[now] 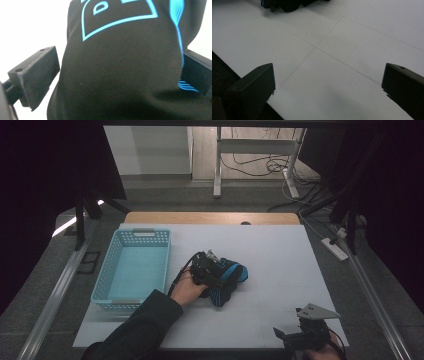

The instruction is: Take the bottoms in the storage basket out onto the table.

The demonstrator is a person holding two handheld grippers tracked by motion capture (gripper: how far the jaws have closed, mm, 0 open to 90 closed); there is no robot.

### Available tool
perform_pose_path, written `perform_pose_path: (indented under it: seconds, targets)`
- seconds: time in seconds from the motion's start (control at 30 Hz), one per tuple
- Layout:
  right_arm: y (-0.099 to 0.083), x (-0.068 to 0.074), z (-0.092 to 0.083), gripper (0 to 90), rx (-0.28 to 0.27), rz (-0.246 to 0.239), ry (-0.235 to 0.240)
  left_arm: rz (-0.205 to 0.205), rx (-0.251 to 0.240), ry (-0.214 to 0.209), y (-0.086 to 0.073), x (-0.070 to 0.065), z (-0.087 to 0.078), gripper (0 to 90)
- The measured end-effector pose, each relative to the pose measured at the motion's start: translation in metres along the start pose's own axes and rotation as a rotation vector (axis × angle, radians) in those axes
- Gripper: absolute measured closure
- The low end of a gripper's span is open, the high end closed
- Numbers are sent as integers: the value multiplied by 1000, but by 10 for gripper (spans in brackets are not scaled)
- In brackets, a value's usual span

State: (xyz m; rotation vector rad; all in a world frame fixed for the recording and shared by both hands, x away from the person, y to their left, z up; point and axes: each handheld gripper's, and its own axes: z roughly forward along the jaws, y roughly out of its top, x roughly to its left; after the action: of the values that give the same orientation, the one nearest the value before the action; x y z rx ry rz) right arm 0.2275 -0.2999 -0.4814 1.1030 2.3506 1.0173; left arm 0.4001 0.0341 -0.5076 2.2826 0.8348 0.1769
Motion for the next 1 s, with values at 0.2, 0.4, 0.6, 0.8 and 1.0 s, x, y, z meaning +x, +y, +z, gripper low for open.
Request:
perform_pose_path:
  seconds: [0.2,0.4,0.6,0.8,1.0]
  targets:
    - [0,0,0,0,0,-1,0,23,-16,4,3,-1,-8,4]
    - [0,0,0,0,-1,-1,1,37,-21,3,5,-1,-13,6]
    - [0,0,0,0,-1,0,2,56,-22,9,5,-2,-14,4]
    - [0,0,-1,0,-3,2,3,31,-44,-14,6,0,-17,0]
    - [0,0,-1,0,-3,2,3,41,-67,-25,7,1,-22,0]
